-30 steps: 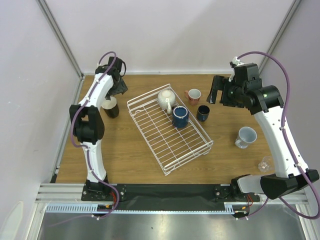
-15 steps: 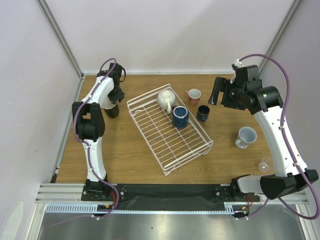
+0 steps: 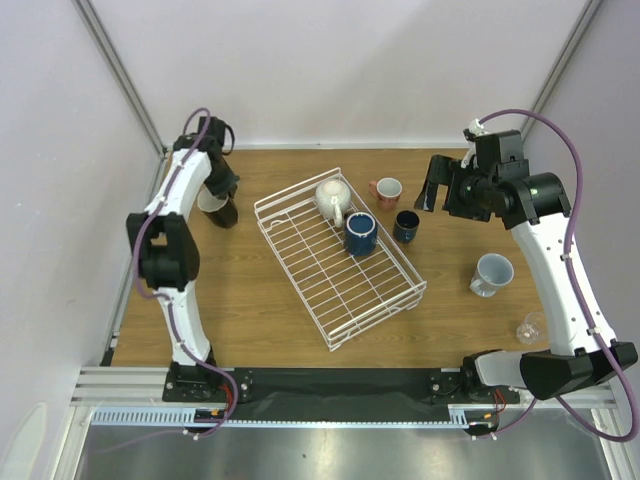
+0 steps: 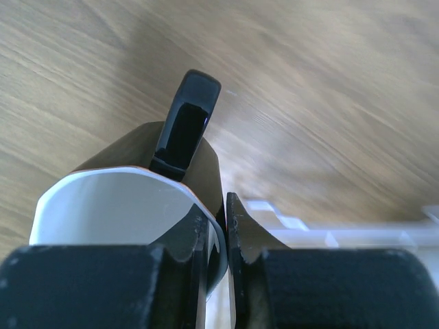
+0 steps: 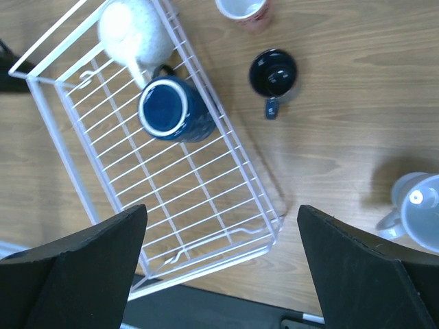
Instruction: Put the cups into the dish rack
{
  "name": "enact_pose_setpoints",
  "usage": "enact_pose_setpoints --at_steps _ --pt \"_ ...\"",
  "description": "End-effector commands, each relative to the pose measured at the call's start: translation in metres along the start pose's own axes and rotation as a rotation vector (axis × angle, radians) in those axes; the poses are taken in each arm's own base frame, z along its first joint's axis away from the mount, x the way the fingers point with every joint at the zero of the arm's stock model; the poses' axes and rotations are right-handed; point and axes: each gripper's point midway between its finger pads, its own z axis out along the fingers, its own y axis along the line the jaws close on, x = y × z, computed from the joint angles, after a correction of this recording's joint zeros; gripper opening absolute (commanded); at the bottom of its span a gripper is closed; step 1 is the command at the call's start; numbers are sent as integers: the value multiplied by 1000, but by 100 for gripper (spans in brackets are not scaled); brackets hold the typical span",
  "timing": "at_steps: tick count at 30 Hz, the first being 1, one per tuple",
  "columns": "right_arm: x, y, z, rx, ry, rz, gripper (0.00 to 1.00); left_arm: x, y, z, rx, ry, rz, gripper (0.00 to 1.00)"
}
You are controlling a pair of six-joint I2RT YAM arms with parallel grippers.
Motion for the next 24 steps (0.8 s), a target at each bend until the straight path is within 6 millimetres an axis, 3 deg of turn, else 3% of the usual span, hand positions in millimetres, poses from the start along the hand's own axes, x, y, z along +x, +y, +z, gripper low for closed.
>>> enact_pose_setpoints --at_steps 1,3,4,5,9,10,11,13,14,15,19,21,22,23,24 --pt "-4 18 -26 -103 -33 -36 100 -52 -23 -157 336 -259 -62 0" --pt "-2 25 -29 -148 -28 -43 100 -45 -28 -192 463 -292 -54 0" --pt "3 36 -32 -214 -5 -44 100 -42 -43 -251 681 -351 -34 0" --pt "4 43 -34 -253 -3 -47 100 -26 -45 -251 741 -324 -26 0" --pt "10 86 -48 -497 19 -38 100 36 -58 -326 1173 -259 0 0" --pt "13 96 -52 -554 20 -46 100 73 -64 -321 1267 -120 2 0" --pt "14 114 -59 -667 11 -76 100 78 -62 -366 1436 -215 53 0" --pt "23 137 -78 -784 -10 -125 100 107 -62 -394 1597 -156 74 0" --pt "24 147 -81 -836 -41 -151 100 125 -59 -388 1629 -106 90 0" --pt "27 155 -92 -881 -44 -149 100 133 -54 -408 1709 -136 127 0" --pt "49 181 -106 -996 -21 -188 100 172 -44 -437 1847 -33 142 0" --pt "61 193 -118 -1041 -32 -224 100 183 -46 -430 1856 38 104 0" --pt "67 191 -119 -1030 -50 -218 100 188 -44 -439 1903 92 72 0" --pt "69 193 -123 -1050 -64 -225 100 194 -46 -426 1893 152 23 0" --pt "73 192 -123 -1053 -62 -223 100 189 -46 -429 1916 160 -54 0"
